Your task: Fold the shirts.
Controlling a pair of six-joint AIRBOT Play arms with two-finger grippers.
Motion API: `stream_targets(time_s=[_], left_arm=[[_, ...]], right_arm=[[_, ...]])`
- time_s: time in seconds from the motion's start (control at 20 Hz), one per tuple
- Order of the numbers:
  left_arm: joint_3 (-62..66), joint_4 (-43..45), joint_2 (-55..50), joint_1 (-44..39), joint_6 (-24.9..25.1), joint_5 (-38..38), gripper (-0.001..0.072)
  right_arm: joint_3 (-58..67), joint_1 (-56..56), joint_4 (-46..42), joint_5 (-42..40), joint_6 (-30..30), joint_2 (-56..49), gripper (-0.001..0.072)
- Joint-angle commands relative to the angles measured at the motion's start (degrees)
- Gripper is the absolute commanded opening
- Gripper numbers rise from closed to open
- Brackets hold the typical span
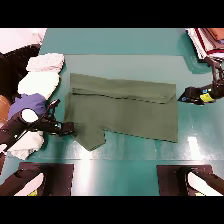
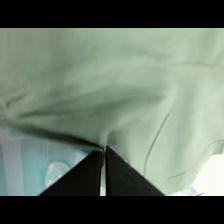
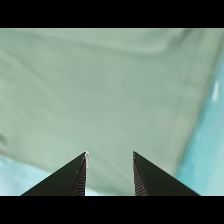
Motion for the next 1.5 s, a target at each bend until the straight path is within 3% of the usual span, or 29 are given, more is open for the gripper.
stream_targets(time_s=[0.0, 0.1, 0.15, 0.2, 0.45, 0.6, 0.7, 0.8, 0.9, 1.1, 1.25, 1.35, 1.45], left_arm=[[4.2, 1.5, 0.2, -0.4, 0.1, -3.3, 0.0023], [7.0, 1.5, 0.2, -0.4, 1.0, -5.1, 0.0023], [8.0, 1.5, 0.2, -0.4, 1.0, -5.1, 0.0023], [8.6, 1.5, 0.2, -0.4, 1.0, -4.7, 0.0023], [9.0, 1.2, 0.2, -0.4, 0.9, -2.4, 0.0023], [9.0, 1.2, 0.2, -0.4, 0.9, -2.1, 0.0023], [9.0, 1.3, 0.2, -0.4, 0.9, -1.7, 0.0023], [9.0, 2.4, 0.2, -0.4, 0.5, -2.0, 0.0022], [9.7, 4.9, 0.2, -0.4, 0.1, -4.0, 0.0021], [11.0, 12.6, 7.6, -0.4, -4.3, -8.4, 0.0021], [11.0, 13.4, 16.0, -0.4, -6.4, -18.7, 0.0021], [11.1, 10.0, 19.6, -0.4, -7.2, -24.1, 0.002], [11.6, 3.7, 20.1, -0.4, -7.0, -23.9, 0.0021]], right_arm=[[-3.8, -2.3, -6.1, 5.7, 0.2, 1.0, 0.0337], [-11.4, -7.6, -5.9, 5.6, 0.7, 3.4, 0.0339], [-16.2, -11.1, -5.8, 5.1, 0.7, 4.8, 0.0402], [-21.0, -14.5, -5.2, 4.9, 0.7, 5.6, 0.0531], [-38.0, -24.5, 10.5, -5.3, -3.2, 5.9, 0.0498], [-40.5, -22.3, 10.7, -9.6, -3.2, 5.9, 0.0497], [-40.4, -20.0, 10.6, -10.0, -3.2, 5.9, 0.0436], [-40.4, -18.4, 10.6, -10.4, -3.2, 5.9, 0.0424], [-40.3, -17.6, 10.5, -9.6, -4.2, 6.0, 0.0031], [-34.8, -17.3, 6.1, -3.9, -5.1, 8.2, 0.0015], [-29.3, -17.3, 1.9, 5.2, -5.1, 14.1, 0.0015], [-26.5, -17.3, -0.7, 9.8, -4.9, 18.9, 0.0015], [-23.4, -17.3, -1.9, 11.0, -4.2, 22.1, 0.0014]])
